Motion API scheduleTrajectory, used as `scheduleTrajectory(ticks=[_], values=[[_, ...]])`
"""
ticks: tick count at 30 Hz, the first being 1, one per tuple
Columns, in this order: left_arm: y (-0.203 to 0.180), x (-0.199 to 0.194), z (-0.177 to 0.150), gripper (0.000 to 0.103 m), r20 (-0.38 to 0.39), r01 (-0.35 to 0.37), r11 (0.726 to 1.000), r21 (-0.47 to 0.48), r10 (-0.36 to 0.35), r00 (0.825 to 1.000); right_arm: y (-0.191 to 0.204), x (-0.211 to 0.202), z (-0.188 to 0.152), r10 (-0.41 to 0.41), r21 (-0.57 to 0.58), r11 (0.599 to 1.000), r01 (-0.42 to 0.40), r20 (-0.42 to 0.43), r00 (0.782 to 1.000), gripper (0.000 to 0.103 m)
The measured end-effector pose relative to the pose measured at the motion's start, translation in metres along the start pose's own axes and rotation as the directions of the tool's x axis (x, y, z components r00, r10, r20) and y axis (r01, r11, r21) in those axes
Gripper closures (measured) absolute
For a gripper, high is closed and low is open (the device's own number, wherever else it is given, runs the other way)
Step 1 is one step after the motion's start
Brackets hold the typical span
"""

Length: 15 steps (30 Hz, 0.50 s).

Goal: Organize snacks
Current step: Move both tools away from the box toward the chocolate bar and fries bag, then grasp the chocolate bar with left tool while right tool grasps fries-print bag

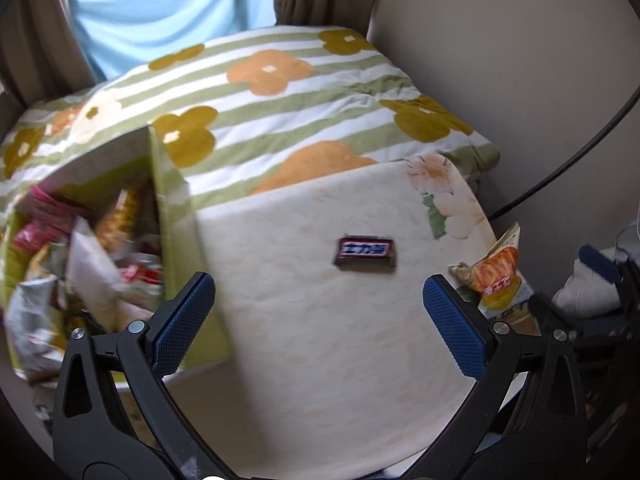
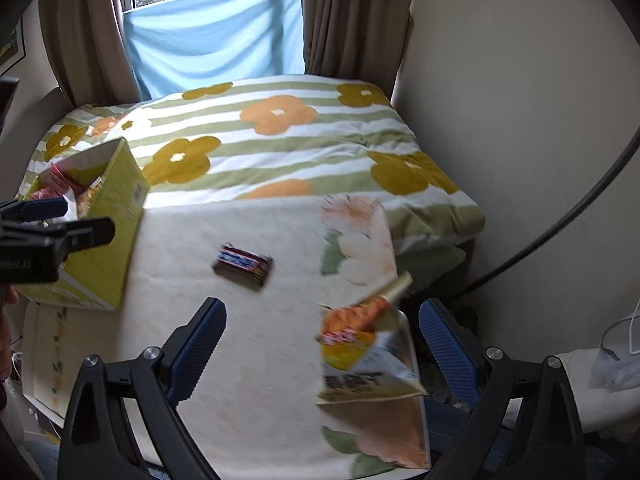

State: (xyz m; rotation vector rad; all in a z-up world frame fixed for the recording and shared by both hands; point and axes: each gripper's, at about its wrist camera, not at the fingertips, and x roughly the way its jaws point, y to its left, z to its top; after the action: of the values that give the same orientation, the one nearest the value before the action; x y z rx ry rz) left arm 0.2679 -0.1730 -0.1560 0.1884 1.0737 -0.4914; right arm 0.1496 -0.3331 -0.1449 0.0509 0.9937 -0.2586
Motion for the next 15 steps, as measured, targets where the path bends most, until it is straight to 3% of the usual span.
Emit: scheduleTrajectory(ticks=[10,15], values=[[-0.028,0.079,-0.017,0.0,-0.096,-0.016,0.999,-0.031,0.013,0.995,-0.032,0.064,-0.04,0.013,-0.017,1.0,-0.014,-0.108,0.994,0.007],[-0.026,0.111,-0.025,0.0,-0.132,-0.016,0.999,-0.041,0.01,0.991,-0.026,0.089,-0.053,-0.057,-0.054,0.997,0.052,-0.107,0.993,0.007]])
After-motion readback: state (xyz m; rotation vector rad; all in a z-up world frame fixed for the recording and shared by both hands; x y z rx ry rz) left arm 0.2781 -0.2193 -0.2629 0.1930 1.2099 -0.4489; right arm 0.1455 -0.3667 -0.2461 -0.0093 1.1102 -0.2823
